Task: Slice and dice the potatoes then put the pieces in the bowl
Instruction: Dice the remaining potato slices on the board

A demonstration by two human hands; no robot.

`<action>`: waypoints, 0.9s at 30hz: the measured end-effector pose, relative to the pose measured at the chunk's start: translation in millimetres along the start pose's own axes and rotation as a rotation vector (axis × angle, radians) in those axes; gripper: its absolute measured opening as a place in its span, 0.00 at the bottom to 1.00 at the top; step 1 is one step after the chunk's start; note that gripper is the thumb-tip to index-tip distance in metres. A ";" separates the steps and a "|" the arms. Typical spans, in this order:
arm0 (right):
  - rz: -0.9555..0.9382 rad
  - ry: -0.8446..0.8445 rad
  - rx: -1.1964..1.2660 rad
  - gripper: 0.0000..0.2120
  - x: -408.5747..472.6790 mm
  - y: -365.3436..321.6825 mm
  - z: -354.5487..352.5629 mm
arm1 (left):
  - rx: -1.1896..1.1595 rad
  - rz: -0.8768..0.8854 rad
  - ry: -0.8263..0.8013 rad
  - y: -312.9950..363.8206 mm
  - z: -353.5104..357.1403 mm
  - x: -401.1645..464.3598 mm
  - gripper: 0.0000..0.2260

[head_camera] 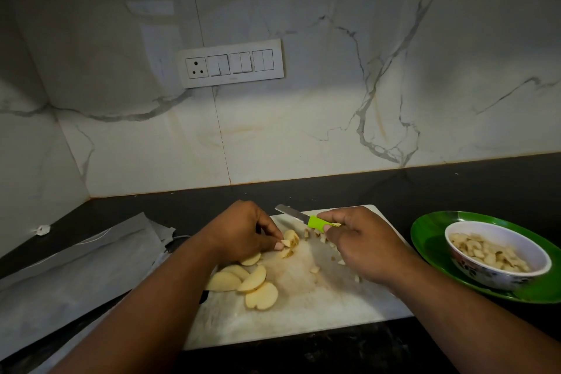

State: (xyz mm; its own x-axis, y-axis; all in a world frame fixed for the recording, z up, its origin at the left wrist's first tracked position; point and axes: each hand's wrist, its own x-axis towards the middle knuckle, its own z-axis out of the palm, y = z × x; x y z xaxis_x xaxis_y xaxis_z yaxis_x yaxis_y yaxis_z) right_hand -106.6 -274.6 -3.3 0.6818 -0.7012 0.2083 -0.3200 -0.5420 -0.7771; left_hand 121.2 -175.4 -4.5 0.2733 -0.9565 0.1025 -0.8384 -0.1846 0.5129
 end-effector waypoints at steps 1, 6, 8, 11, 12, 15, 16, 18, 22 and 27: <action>-0.001 0.004 0.002 0.16 -0.3 -0.1 -0.1 | 0.001 0.004 0.003 0.8 1.0 -0.4 0.06; -0.008 0.006 -0.010 0.16 -0.8 -0.8 -0.2 | -0.053 0.038 -0.001 -5.3 -1.9 -4.0 0.20; -0.008 0.005 -0.005 0.16 -0.7 -0.9 -0.1 | -0.037 0.069 -0.039 -3.7 -1.9 -3.4 0.21; -0.006 0.020 0.004 0.15 -0.4 -0.5 0.3 | -0.004 0.132 -0.112 2.9 1.9 -0.6 0.20; -0.004 0.026 0.007 0.14 -0.4 -0.7 0.1 | 0.000 0.141 -0.121 4.8 3.0 -0.5 0.18; -0.013 0.032 0.016 0.14 -0.5 -0.8 -0.8 | -0.014 0.142 -0.081 4.6 5.2 0.3 0.15; -0.015 0.033 0.013 0.14 -0.3 -0.6 -1.2 | -0.016 0.142 -0.059 4.5 6.4 1.1 0.14; -0.024 0.042 -0.021 0.15 -0.6 -0.3 -1.8 | -0.003 0.137 -0.021 5.8 10.1 2.2 0.13; -0.076 0.085 -0.204 0.14 -5.2 -5.3 -5.5 | -0.004 0.055 0.062 13.7 18.8 4.5 0.13; -0.154 0.104 -0.435 0.14 -20.1 -19.4 -5.7 | -0.043 -0.031 0.136 17.1 21.1 0.1 0.19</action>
State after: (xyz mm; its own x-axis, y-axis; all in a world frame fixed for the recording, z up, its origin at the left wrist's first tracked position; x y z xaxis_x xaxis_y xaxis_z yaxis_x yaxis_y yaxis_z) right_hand -117.8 -252.6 11.0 0.6802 -0.6285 0.3773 -0.4818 -0.7712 -0.4161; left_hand 96.9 -183.4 -13.7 0.3624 -0.9104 0.1995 -0.8086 -0.2006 0.5531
